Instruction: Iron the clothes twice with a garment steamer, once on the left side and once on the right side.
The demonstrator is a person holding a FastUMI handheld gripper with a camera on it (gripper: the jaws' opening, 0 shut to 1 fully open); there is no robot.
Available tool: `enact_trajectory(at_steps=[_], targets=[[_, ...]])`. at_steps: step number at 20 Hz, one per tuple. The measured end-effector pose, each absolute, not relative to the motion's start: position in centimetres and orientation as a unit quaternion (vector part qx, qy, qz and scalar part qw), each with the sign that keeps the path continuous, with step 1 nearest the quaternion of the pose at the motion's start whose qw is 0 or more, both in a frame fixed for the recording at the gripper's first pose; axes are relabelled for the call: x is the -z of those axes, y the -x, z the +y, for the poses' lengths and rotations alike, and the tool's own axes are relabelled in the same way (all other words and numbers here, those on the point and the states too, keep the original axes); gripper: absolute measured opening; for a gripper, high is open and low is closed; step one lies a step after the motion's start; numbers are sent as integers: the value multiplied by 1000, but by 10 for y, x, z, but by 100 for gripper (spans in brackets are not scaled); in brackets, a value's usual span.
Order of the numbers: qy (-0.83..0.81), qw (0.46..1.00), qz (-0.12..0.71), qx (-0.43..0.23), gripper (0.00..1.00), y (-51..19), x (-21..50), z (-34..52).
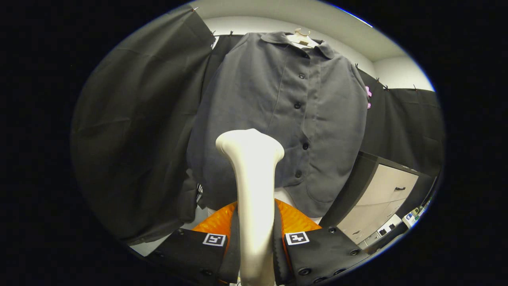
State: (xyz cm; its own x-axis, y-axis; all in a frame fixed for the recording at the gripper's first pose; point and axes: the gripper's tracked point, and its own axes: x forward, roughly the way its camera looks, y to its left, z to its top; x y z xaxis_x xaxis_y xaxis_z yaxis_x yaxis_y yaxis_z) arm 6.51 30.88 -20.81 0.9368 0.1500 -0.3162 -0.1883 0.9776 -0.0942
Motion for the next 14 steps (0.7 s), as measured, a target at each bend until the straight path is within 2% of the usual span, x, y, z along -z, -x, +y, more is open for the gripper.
enact_trajectory(at_steps=[14], targets=[[61,995,59,-50,41,-44,72,265]])
